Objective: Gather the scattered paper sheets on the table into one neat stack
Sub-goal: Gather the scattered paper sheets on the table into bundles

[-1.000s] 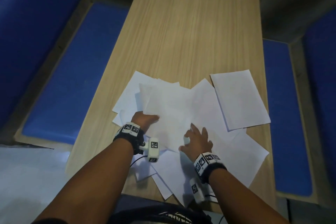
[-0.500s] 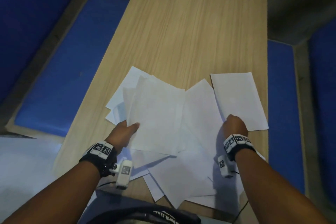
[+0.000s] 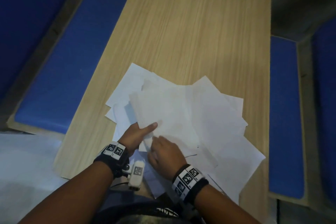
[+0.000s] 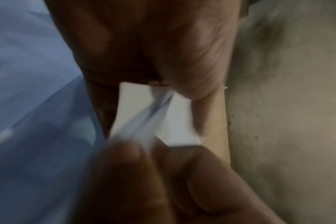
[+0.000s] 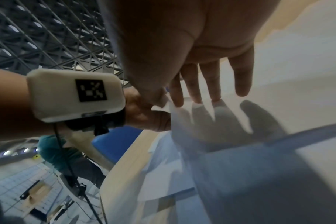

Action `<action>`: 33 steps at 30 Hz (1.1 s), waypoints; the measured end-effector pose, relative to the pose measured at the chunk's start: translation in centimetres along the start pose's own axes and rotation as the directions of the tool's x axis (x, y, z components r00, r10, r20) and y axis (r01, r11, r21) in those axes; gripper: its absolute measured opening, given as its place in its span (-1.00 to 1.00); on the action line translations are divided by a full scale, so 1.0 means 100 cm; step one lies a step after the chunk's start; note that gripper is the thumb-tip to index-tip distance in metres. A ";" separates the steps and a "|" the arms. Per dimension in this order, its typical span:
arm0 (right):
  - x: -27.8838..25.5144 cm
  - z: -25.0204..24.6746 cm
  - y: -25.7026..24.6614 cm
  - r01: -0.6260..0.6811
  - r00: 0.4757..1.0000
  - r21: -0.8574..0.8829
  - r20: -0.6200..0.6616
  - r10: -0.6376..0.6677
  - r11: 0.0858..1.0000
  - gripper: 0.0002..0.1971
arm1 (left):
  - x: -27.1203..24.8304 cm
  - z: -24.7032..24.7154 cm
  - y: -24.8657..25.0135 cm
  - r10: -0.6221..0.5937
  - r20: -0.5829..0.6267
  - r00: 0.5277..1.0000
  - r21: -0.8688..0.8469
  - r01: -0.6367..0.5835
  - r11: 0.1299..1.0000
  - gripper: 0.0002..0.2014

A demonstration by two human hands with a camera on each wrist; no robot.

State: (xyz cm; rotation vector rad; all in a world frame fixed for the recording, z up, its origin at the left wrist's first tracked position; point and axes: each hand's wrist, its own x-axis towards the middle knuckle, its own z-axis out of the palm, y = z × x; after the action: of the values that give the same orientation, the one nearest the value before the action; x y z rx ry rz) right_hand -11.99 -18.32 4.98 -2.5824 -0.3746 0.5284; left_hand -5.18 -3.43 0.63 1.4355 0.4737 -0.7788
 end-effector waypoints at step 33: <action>-0.025 -0.051 0.069 -0.321 0.849 0.821 0.028 0.528 0.473 -0.78 | -0.061 -0.075 0.003 0.116 -0.208 0.971 0.046 -0.109 0.993 -0.67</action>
State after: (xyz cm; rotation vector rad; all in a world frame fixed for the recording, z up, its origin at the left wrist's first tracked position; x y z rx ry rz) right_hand -10.91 -27.11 6.42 -1.7468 0.5410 0.4088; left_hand -7.88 5.08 4.36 1.5710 0.5371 -0.5491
